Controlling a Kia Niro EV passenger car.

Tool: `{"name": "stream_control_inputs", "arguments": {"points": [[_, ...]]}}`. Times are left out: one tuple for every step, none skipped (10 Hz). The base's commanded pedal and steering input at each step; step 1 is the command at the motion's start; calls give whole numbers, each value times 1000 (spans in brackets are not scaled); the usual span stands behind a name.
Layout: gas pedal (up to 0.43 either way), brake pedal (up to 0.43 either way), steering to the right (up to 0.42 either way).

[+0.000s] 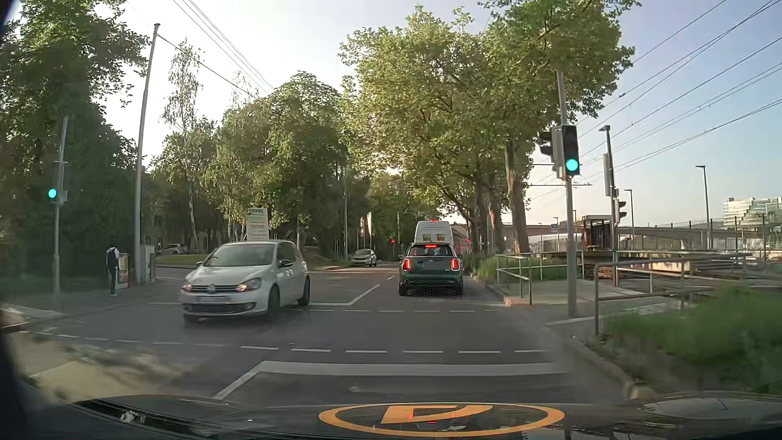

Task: Follow the waypoints while adhering to traffic rules and regulations

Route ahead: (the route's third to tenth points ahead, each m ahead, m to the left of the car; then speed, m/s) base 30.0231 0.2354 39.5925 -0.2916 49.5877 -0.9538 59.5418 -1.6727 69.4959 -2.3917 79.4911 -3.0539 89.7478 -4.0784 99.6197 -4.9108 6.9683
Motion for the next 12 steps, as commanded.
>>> {"name": "stream_control_inputs", "arguments": {"points": [[0,104,-1],[0,104,0],[0,116,0],[0,116,0],[0,116,1],[0,128,2],[0,134,2],[0,134,2],[0,128,2],[0,122,2],[0,116,2],[0,110,2]]}}
